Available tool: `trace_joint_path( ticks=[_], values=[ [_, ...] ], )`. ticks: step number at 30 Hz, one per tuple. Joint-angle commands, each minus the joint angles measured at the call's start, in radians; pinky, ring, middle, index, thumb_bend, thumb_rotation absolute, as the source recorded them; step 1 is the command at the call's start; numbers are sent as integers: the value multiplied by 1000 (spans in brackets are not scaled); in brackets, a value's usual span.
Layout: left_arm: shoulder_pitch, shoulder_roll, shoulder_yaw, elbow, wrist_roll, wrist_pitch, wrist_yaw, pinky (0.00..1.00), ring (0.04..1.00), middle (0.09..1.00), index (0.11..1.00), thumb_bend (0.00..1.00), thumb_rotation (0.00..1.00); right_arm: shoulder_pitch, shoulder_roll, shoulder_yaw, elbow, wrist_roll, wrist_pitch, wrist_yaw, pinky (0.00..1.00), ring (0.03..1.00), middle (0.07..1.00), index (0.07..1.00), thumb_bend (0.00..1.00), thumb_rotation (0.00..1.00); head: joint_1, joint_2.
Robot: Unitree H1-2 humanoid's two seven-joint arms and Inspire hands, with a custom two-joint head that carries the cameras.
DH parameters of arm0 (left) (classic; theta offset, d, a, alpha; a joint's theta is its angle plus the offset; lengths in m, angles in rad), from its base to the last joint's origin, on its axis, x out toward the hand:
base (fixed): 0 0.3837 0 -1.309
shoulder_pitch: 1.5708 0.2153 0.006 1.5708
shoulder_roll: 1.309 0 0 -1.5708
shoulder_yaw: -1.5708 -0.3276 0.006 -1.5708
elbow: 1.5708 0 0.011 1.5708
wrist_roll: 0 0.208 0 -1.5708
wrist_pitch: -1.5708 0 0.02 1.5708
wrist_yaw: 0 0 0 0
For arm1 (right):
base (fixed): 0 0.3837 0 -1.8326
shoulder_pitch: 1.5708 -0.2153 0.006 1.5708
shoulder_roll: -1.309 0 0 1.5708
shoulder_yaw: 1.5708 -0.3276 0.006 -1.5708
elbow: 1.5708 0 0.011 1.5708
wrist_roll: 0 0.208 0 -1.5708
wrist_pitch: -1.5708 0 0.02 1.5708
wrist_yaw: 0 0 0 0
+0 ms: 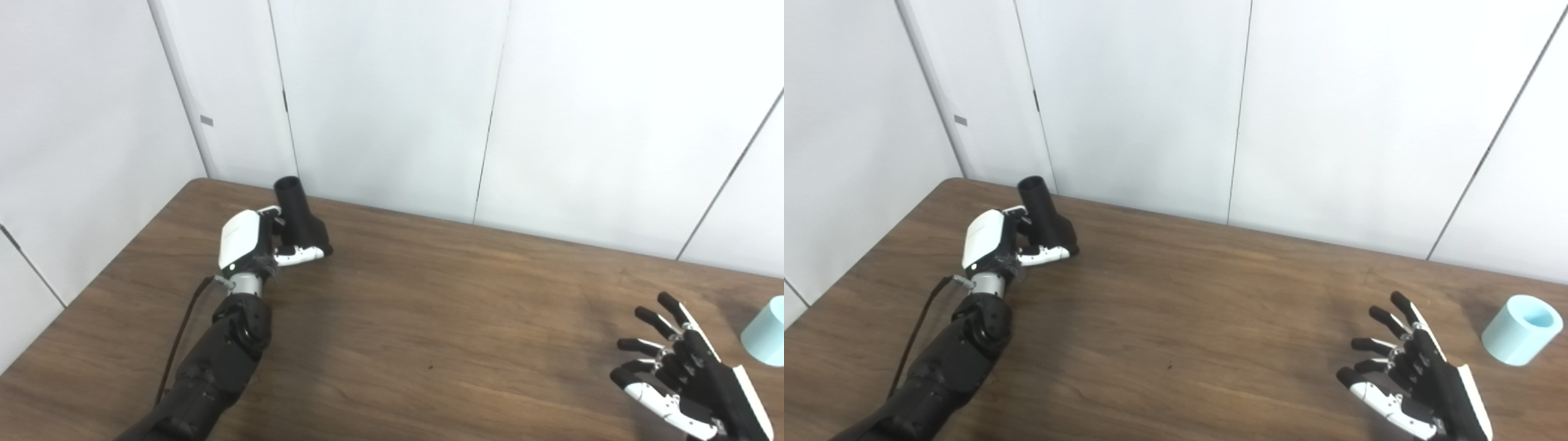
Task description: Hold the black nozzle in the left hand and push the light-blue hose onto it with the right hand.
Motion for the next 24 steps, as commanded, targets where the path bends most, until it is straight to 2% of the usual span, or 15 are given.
trace_joint_path(
  ticks=[1, 7, 12, 13, 17, 21, 24],
  values=[
    [65, -63, -70, 14, 45, -53, 1, 893, 624, 486, 485, 526, 0, -32, 2, -5, -18, -6, -30, -16, 498, 651, 849, 916, 510, 0, -12, 4],
    [75, -93, -197, -12, 125, -174, -12, 953, 639, 468, 503, 525, 0, -42, -6, -2, 69, -16, -140, -3, 491, 641, 843, 915, 550, 23, -73, 15],
    [74, -125, -246, -11, 153, -305, -4, 950, 646, 458, 511, 524, 0, -42, 3, 4, 100, -28, -179, -10, 479, 630, 838, 903, 591, 78, -139, 31],
    [73, -132, -252, -5, 155, -323, -3, 936, 648, 455, 513, 524, 0, -42, 2, 5, 107, -36, -188, -12, 479, 627, 831, 894, 622, 125, -143, 32],
    [68, -173, -269, 24, 169, -374, -9, 907, 648, 454, 514, 523, 0, -42, 6, 4, 124, -53, -206, -20, 487, 621, 823, 878, 690, 195, -193, 47],
    [68, -228, -310, 71, 201, -428, 5, 873, 649, 459, 509, 524, 0, -40, 6, -3, 142, -56, -224, -23, 500, 634, 824, 874, 716, 241, -215, 58],
    [67, -249, -348, 99, 198, -450, -8, 897, 660, 464, 502, 525, 0, -38, 5, -7, 143, -62, -228, -27, 495, 635, 824, 874, 721, 268, -224, 68]
  ],
)
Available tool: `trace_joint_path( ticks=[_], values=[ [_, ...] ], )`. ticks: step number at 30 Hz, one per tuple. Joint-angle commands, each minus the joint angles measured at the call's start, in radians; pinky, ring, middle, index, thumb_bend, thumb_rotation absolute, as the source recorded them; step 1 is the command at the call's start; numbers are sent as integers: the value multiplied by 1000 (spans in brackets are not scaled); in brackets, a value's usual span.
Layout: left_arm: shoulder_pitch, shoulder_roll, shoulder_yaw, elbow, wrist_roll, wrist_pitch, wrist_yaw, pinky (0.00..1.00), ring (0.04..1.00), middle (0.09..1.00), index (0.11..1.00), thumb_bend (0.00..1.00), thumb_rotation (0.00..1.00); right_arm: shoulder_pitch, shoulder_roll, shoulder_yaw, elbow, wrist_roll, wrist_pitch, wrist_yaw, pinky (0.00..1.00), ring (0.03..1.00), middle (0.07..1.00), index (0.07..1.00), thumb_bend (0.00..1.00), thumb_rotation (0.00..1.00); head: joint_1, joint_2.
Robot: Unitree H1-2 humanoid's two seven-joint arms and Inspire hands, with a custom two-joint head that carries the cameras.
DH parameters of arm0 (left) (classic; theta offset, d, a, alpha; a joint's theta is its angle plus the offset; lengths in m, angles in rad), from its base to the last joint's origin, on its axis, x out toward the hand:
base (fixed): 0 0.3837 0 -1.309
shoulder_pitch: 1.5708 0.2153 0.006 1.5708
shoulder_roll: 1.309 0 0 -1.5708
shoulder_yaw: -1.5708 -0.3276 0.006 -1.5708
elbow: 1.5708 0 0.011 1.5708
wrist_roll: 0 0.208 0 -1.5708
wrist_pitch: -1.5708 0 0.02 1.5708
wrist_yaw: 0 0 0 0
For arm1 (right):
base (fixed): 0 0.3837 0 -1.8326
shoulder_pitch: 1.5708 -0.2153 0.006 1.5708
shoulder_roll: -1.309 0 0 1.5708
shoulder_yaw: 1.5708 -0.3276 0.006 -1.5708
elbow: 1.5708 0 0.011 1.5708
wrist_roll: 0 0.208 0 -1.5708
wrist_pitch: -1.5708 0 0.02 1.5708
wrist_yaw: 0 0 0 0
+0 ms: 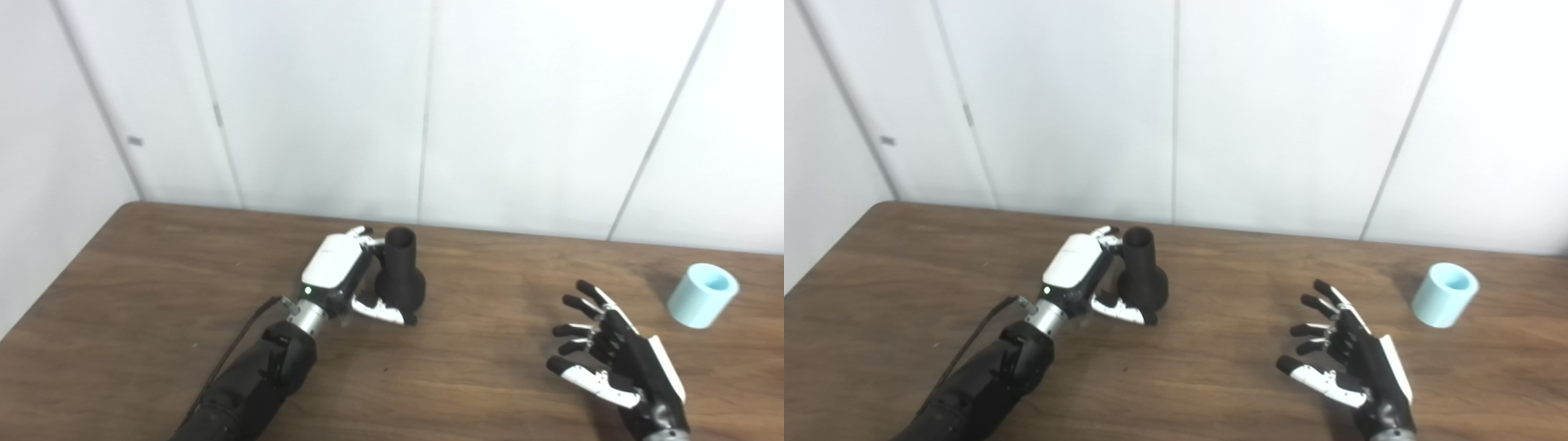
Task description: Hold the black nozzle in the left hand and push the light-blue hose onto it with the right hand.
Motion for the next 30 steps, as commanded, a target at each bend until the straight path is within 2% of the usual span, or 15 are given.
trace_joint_path(
  ticks=[1, 6, 10, 12, 18, 24, 26, 27, 30],
  values=[
    [139, -90, -66, 89, -22, -38, 9, 909, 667, 466, 501, 525, 0, -21, -2, -12, -22, -6, -49, -24, 495, 635, 825, 872, 726, 283, 0, 1],
    [136, -92, -140, 111, -34, -38, -70, 891, 696, 493, 476, 526, 0, -23, -7, -14, -10, -9, -59, -26, 495, 633, 820, 869, 753, 335, -32, 14],
    [132, -80, -155, 110, -35, -36, -173, 875, 712, 502, 474, 524, 0, -26, -10, -17, -5, -18, -61, -29, 473, 616, 818, 868, 750, 339, -46, 21],
    [126, -73, -167, 114, -15, -33, -203, 884, 717, 518, 465, 522, 0, -28, -11, -19, -2, -19, -65, -28, 479, 620, 817, 869, 756, 343, -48, 24],
    [105, -50, -238, 141, 66, -1, -219, 894, 714, 490, 481, 526, 0, -36, -17, -28, 9, 0, -93, -17, 485, 624, 813, 867, 757, 344, -51, 30],
    [87, -51, -288, 201, 75, 38, -209, 882, 715, 527, 462, 520, 0, -45, -28, -40, 23, 24, -114, -11, 490, 632, 821, 872, 748, 334, -64, 33],
    [80, -53, -297, 222, 62, 47, -221, 909, 718, 534, 456, 519, 0, -52, -42, -40, 23, 23, -126, -5, 491, 628, 816, 866, 740, 318, -64, 33],
    [76, -55, -301, 234, 58, 49, -228, 923, 721, 532, 455, 520, 0, -58, -53, -39, 22, 12, -129, -4, 486, 621, 815, 864, 735, 307, -88, 28],
    [67, -52, -318, 247, 62, 66, -261, 953, 736, 539, 450, 518, 0, -71, -92, -35, -23, -13, -80, 6, 482, 607, 813, 868, 724, 264, -116, 21]
  ],
)
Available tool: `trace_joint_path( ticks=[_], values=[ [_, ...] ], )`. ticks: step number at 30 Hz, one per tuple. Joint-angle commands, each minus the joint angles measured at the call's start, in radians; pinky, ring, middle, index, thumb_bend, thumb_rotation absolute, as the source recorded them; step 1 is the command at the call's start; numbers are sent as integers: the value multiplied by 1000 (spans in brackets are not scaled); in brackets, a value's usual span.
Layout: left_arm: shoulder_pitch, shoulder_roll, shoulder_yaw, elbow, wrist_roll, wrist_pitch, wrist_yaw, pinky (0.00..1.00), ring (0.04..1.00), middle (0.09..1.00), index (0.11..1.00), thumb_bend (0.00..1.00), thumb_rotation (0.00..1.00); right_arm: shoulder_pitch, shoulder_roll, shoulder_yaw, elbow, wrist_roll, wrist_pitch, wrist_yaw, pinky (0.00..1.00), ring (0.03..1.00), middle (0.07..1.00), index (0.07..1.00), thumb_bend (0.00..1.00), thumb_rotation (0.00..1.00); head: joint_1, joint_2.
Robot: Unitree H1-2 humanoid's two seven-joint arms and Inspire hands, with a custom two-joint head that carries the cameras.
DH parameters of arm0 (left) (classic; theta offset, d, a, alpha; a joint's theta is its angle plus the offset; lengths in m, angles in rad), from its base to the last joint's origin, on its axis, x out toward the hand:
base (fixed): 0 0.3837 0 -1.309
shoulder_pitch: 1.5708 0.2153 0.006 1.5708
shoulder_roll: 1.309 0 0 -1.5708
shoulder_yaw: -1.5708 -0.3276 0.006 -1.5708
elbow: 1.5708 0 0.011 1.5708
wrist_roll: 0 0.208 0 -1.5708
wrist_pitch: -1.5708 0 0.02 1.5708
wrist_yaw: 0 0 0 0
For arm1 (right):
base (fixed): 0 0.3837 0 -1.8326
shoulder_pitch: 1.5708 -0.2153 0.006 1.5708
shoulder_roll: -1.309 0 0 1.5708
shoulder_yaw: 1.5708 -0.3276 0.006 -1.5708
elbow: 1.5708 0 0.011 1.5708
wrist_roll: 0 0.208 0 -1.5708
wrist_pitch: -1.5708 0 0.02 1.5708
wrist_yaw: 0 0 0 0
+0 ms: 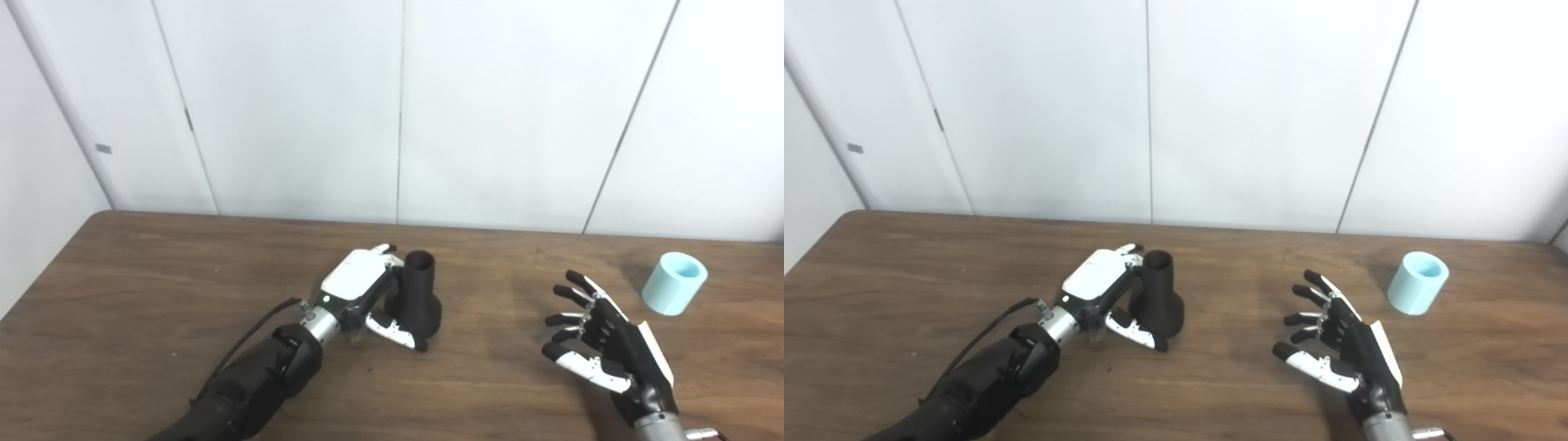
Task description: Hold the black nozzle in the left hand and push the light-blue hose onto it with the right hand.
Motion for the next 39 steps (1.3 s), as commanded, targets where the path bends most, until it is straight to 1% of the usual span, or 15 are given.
trace_joint_path(
  ticks=[1, 4, 7, 10, 12, 14, 16, 20, 21, 23, 27, 31, 34, 37, 39],
  values=[
    [156, -47, -123, 145, 93, 66, -194, 954, 721, 535, 453, 519, 0, -61, -62, -12, -87, -12, -13, 19, 484, 615, 816, 873, 719, 243, -12, -1],
    [158, -44, -123, 149, 85, 55, -187, 947, 691, 521, 460, 522, 0, -87, -116, -20, -125, -17, 40, 36, 492, 635, 824, 868, 760, 243, -54, -11],
    [169, -36, -113, 125, 62, 49, -194, 929, 694, 528, 455, 521, 0, -124, -167, -29, -205, -51, 136, 41, 533, 643, 808, 857, 785, 231, -105, -27],
    [180, -27, -110, 106, 48, 34, -187, 914, 704, 530, 454, 521, 0, -186, -231, -34, -320, -137, 260, 42, 530, 642, 789, 851, 753, 218, -154, -37],
    [185, -26, -108, 110, 38, 6, -172, 895, 707, 531, 454, 520, 0, -235, -268, -47, -388, -172, 369, 48, 510, 632, 780, 841, 756, 209, -193, -46],
    [188, -24, -111, 116, 26, -26, -160, 888, 702, 516, 463, 523, 0, -283, -311, -66, -448, -189, 489, 64, 524, 633, 787, 829, 728, 133, -221, -53],
    [189, -21, -120, 115, 19, -37, -156, 892, 699, 492, 482, 525, 0, -313, -341, -86, -473, -188, 547, 77, 563, 634, 782, 832, 713, 80, -241, -58],
    [187, -9, -150, 102, -1, -38, -144, 882, 691, 489, 484, 526, 0, -353, -409, -142, -435, -182, 552, 79, 576, 641, 773, 815, 730, 74, -303, -76],
    [186, -5, -156, 98, -12, -38, -148, 883, 695, 493, 481, 526, 0, -359, -425, -154, -416, -178, 549, 79, 607, 644, 777, 822, 734, 74, -323, -81],
    [183, 5, -173, 89, -37, -38, -144, 881, 698, 497, 478, 525, 0, -364, -450, -183, -367, -172, 541, 72, 658, 657, 782, 832, 753, 116, -353, -90],
    [170, 27, -222, 85, -57, -38, -120, 865, 694, 494, 480, 526, 0, -359, -473, -220, -231, -182, 486, 40, 726, 764, 805, 820, 812, 208, -419, -106],
    [161, 45, -260, 83, -87, -38, -106, 861, 684, 470, 499, 525, 0, -351, -500, -220, -130, -145, 451, 77, 742, 828, 892, 845, 962, 345, -451, -115],
    [160, 54, -274, 77, -105, -38, -97, 850, 678, 458, 507, 524, 0, -338, -506, -210, -80, -132, 423, 91, 780, 882, 942, 881, 947, 344, -459, -118],
    [158, 62, -285, 71, -111, -38, -96, 844, 675, 461, 502, 525, 0, -328, -500, -201, -22, -128, 405, 93, 808, 910, 954, 905, 939, 342, -467, -122],
    [157, 68, -292, 64, -118, -38, -104, 843, 674, 460, 503, 525, 0, -328, -489, -201, 18, -115, 397, 89, 827, 913, 950, 910, 984, 363, -470, -121]
  ],
)
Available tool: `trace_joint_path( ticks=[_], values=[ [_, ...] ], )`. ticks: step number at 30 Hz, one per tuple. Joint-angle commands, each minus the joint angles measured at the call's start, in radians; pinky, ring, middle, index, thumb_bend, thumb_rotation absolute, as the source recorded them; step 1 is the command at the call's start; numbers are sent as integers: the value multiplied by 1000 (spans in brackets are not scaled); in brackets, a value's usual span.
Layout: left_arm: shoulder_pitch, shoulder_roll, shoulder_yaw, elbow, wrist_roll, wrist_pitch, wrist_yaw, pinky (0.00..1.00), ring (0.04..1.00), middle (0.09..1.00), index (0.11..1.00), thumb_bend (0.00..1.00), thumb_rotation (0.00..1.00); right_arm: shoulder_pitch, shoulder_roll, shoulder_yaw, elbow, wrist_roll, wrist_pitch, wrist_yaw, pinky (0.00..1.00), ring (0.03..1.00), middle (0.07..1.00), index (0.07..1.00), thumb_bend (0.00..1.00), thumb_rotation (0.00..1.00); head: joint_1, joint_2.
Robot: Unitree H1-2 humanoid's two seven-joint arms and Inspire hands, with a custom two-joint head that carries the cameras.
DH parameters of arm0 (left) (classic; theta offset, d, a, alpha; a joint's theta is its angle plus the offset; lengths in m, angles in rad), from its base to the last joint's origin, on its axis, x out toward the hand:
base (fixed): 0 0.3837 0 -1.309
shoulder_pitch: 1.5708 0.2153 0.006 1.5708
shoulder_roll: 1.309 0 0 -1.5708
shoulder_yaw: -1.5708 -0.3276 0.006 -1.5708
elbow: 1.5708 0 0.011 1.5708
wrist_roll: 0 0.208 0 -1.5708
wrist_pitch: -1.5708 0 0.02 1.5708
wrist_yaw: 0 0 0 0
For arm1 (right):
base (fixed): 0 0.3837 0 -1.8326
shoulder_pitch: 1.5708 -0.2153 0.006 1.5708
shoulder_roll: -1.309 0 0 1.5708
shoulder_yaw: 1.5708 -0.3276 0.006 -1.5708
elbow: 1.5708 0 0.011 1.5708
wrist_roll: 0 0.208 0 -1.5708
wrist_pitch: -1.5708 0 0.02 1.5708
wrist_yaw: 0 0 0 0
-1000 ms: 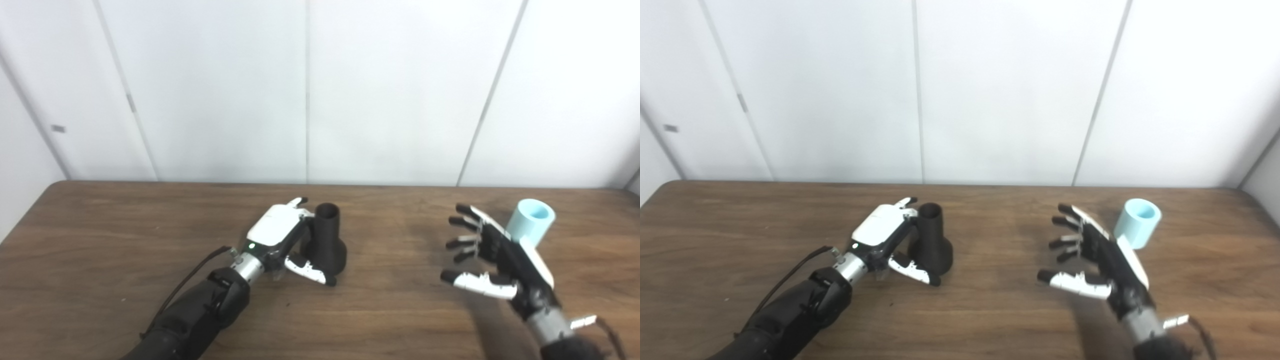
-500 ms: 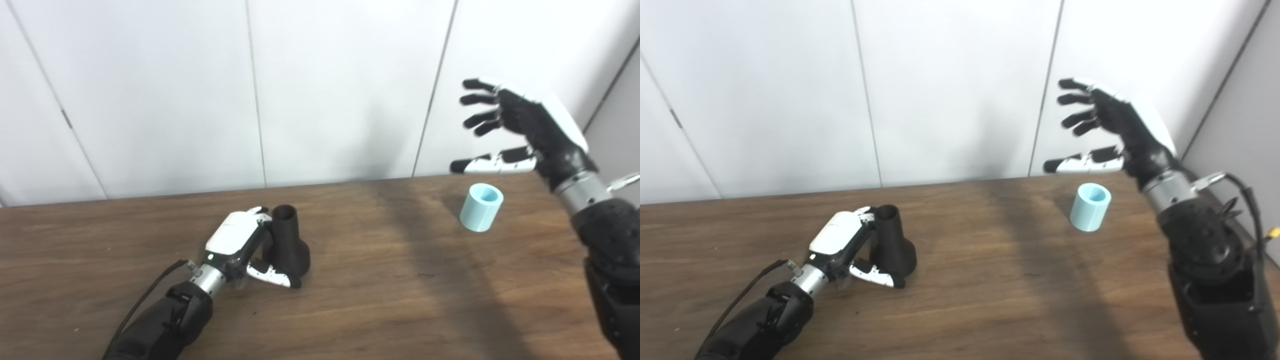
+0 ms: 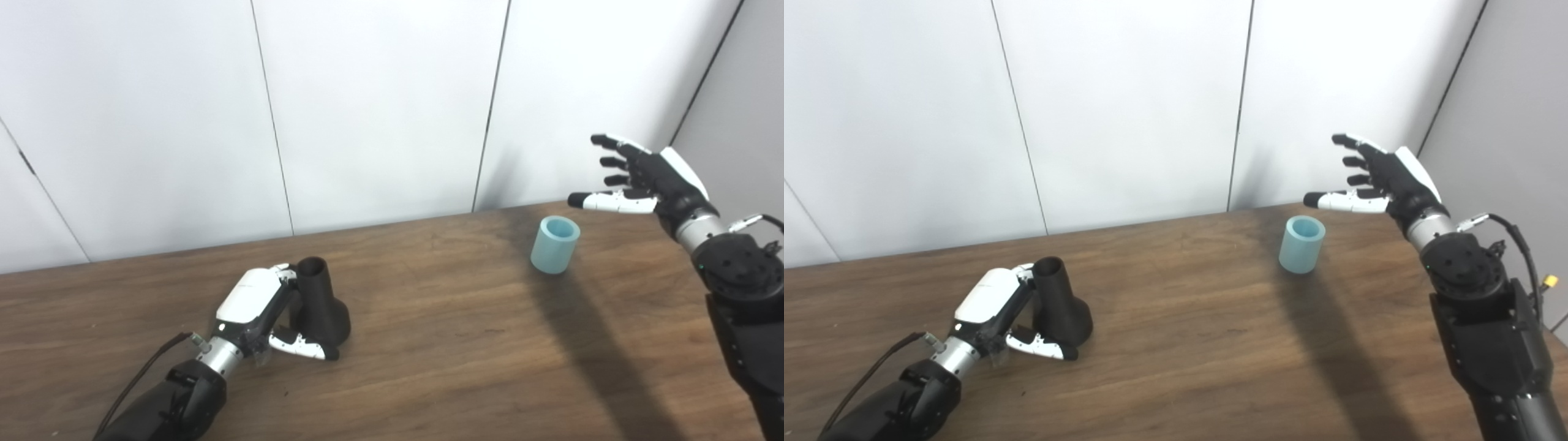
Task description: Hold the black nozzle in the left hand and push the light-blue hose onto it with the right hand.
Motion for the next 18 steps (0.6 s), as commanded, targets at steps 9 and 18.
trace_joint_path(
  ticks=[9, 18],
  values=[
    [183, 12, -151, 57, 50, 3, -141, 845, 681, 465, 503, 525, 0, -37, 2, 1, 157, 89, -145, 10, 834, 906, 927, 977, 899, 295, -3, -4],
    [172, 14, -156, 64, 38, 3, -156, 850, 688, 469, 500, 525, 0, -31, 29, 11, 269, 153, -200, 40, 953, 967, 998, 1000, 961, 339, -1, -1]
  ],
)
